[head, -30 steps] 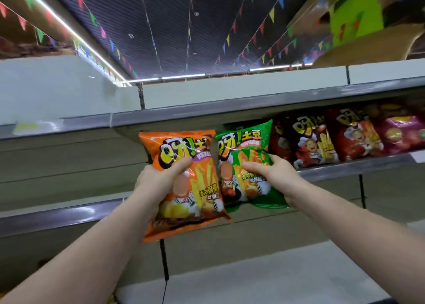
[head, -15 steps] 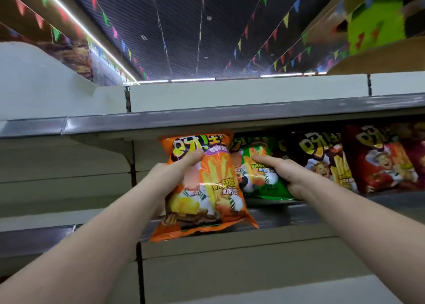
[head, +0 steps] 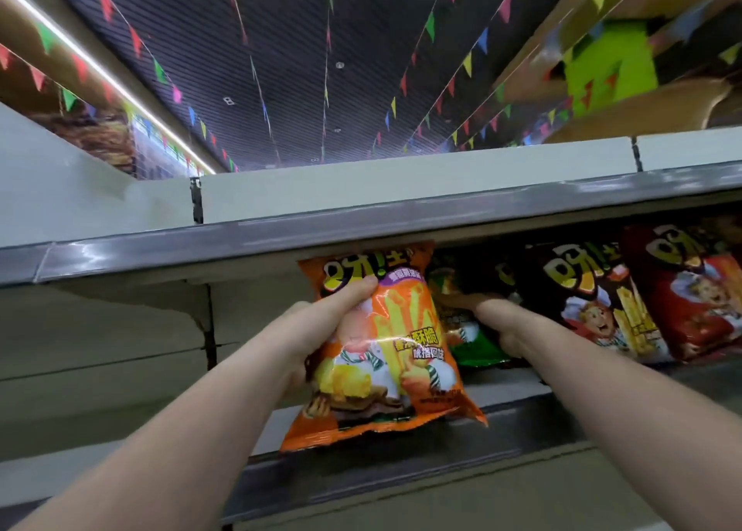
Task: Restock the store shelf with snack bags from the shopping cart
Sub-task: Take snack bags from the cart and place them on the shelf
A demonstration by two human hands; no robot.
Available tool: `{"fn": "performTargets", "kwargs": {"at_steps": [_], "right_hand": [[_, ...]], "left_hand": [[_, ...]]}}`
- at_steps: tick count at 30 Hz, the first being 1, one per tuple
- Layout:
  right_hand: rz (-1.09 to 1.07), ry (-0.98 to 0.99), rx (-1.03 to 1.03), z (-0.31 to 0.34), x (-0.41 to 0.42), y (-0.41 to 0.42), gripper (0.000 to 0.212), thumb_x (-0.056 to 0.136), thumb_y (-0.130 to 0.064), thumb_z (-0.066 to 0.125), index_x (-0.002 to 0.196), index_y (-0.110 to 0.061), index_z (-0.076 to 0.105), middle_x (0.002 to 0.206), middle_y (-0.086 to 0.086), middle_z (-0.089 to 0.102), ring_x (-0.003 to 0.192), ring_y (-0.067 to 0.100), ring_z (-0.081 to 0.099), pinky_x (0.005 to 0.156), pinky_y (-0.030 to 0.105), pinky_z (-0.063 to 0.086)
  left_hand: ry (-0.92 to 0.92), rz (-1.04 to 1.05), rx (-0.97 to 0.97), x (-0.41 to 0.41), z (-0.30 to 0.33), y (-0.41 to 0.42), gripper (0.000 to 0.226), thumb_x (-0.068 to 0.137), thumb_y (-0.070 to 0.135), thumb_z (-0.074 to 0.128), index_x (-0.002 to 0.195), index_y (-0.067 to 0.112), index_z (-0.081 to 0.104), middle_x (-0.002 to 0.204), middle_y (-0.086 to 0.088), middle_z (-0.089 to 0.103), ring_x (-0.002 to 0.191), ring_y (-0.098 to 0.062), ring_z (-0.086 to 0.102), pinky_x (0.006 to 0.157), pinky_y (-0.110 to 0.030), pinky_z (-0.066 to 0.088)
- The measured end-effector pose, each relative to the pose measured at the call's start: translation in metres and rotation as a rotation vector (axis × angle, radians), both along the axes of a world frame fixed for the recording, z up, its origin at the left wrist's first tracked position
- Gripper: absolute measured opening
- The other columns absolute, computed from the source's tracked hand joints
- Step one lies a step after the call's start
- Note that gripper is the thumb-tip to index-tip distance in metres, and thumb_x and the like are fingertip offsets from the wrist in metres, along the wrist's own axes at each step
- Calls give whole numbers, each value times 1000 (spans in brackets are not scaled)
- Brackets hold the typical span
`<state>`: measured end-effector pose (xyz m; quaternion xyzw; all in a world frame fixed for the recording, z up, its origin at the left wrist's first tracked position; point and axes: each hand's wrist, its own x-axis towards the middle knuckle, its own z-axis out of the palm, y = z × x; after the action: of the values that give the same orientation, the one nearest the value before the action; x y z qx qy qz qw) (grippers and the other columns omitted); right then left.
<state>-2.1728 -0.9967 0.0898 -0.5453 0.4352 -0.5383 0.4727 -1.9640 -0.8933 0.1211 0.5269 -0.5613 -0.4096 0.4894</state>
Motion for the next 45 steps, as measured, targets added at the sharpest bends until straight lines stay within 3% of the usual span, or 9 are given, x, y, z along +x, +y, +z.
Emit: {"fn": "performTargets", "kwargs": {"at_steps": [5, 9, 13, 19, 25, 29, 36, 42, 45], "right_hand": [[-101, 98, -35, -5, -7, -13, 38, 79, -19, 72, 112, -3, 63, 105, 17, 68, 90, 29, 66, 85, 39, 54], [-192, 149, -88, -9, -3, -12, 44, 85, -17, 66, 125, -4, 54, 119, 17, 61, 105, 30, 59, 78, 28, 47], [-367, 426, -133, -9, -6, 4, 31, 93, -17, 49, 117, 2, 53, 110, 17, 58, 101, 31, 55, 71, 28, 43], [-303, 190, -301, -11, -33, 30, 36, 95, -22, 45, 129, -11, 49, 117, 11, 59, 112, 29, 54, 96, 40, 46], [-295, 502, -590, -32, -58, 52, 57, 95, -22, 49, 146, -20, 25, 145, 1, 39, 129, 15, 41, 107, 34, 37], [-326, 671, -636, -43, -58, 54, 60, 95, -23, 48, 148, -19, 20, 153, -2, 25, 139, 14, 27, 110, 25, 24], [-294, 687, -584, -39, -54, 53, 58, 94, -24, 49, 146, -16, 26, 149, 1, 30, 135, 17, 33, 107, 26, 28], [-356, 586, -679, -30, -53, 66, 60, 91, -19, 54, 145, -16, 29, 148, 3, 32, 135, 16, 32, 107, 26, 28], [-349, 583, -813, -25, -42, 73, 54, 91, -16, 54, 142, -15, 35, 145, 3, 36, 134, 14, 33, 107, 23, 26]], "left_hand": [[2, -61, 36, -7, -6, -18, 49, 66, 50, 75, 93, 10, 70, 81, -13, 75, 65, -26, 71, 62, -32, 58], [30, -29, 37, -20, -9, -27, 43, 72, 46, 74, 92, 9, 69, 74, -12, 74, 52, -23, 69, 46, -28, 55], [27, 4, 32, -40, -9, -36, 40, 75, 44, 73, 93, 8, 68, 67, -10, 72, 47, -20, 66, 43, -26, 54], [37, 19, 48, -80, -5, -48, 31, 79, 42, 70, 81, 11, 63, 55, -6, 67, 43, -17, 63, 47, -25, 54], [38, 169, -94, -121, -25, -70, 56, 75, 43, 75, 111, 2, 61, 100, -16, 68, 92, -32, 66, 91, -44, 53], [-76, 204, -109, -128, -35, -76, 64, 83, 48, 64, 128, 5, 50, 120, -15, 61, 106, -31, 59, 94, -35, 47], [-30, 170, -72, -124, -32, -71, 70, 71, 57, 69, 122, 10, 57, 111, -14, 67, 98, -32, 65, 93, -44, 52], [14, 177, -143, -121, -34, -56, 99, 66, 66, 69, 140, 6, 40, 133, -14, 55, 117, -30, 55, 100, -39, 45], [50, 230, -207, -113, -37, -48, 91, 80, 59, 61, 149, 13, 23, 148, -10, 39, 133, -27, 40, 101, -33, 35]]}}
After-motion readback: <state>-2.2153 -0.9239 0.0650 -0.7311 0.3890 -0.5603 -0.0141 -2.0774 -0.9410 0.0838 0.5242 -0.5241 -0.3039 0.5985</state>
